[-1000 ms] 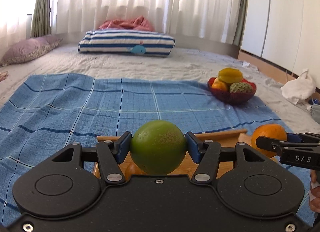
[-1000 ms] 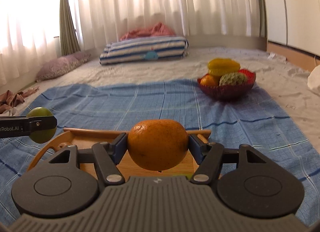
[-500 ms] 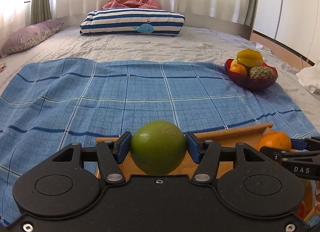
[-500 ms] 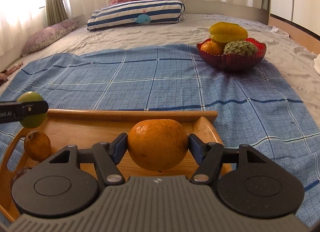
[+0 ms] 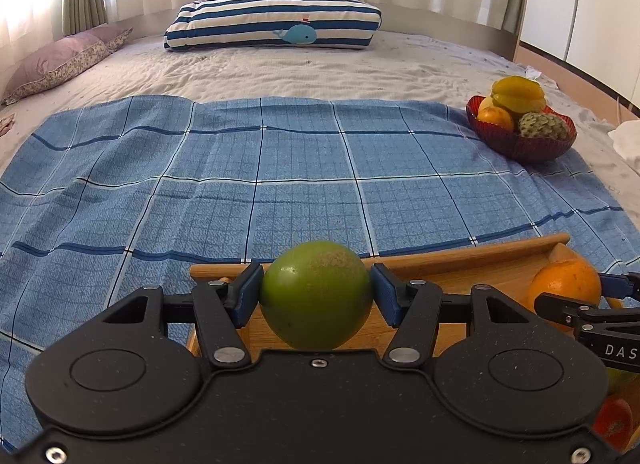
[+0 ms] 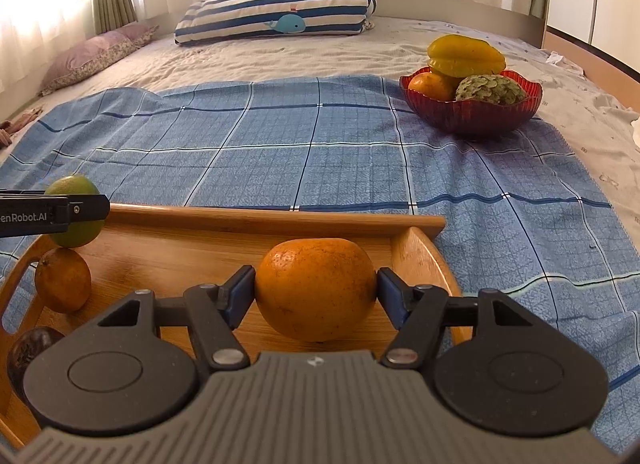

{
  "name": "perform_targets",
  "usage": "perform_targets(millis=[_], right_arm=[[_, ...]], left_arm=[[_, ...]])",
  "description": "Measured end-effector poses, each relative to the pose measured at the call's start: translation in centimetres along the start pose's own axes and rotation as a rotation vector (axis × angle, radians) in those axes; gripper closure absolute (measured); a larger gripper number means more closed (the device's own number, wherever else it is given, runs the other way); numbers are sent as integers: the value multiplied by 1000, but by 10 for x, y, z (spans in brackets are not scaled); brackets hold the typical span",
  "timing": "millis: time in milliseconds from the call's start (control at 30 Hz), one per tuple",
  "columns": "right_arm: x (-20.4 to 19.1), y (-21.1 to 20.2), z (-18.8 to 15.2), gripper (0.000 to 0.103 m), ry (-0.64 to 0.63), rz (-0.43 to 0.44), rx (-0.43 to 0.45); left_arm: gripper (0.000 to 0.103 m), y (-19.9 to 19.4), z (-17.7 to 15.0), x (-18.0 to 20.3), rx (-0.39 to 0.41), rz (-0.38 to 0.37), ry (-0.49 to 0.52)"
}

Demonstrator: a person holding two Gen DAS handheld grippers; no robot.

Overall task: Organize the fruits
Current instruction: 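Carry the green apple over the tray and lower it while right gripper lowers the orange, then open left gripper releasing the green apple while right gripper releases the orange on the tray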

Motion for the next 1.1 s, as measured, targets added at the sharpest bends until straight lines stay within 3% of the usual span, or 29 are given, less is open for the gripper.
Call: perform_targets(millis=[400, 767, 833, 1100], right_arm=[[2, -2, -3, 34, -7, 9, 6], [0, -5, -7, 33, -28, 5, 12], [0, -5, -7, 27, -27, 4, 11], [3, -7, -8, 23, -16, 8, 10]], left_arm=[[47, 16, -6, 1, -70, 3, -21], [46, 15, -9, 5, -55, 12, 1], [46, 15, -8, 6, -55, 13, 5], [42, 3, -10, 8, -31, 6, 19]])
Point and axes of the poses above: each gripper's, at about its wrist camera, not at the fingertips, and y roughly the way its jaws point, x to its right, z to its top, the point moved 1 cm from there along y, roughly the way its jaws point, and after that the axes turned 10 degrees about y, right-handed, at the moved point
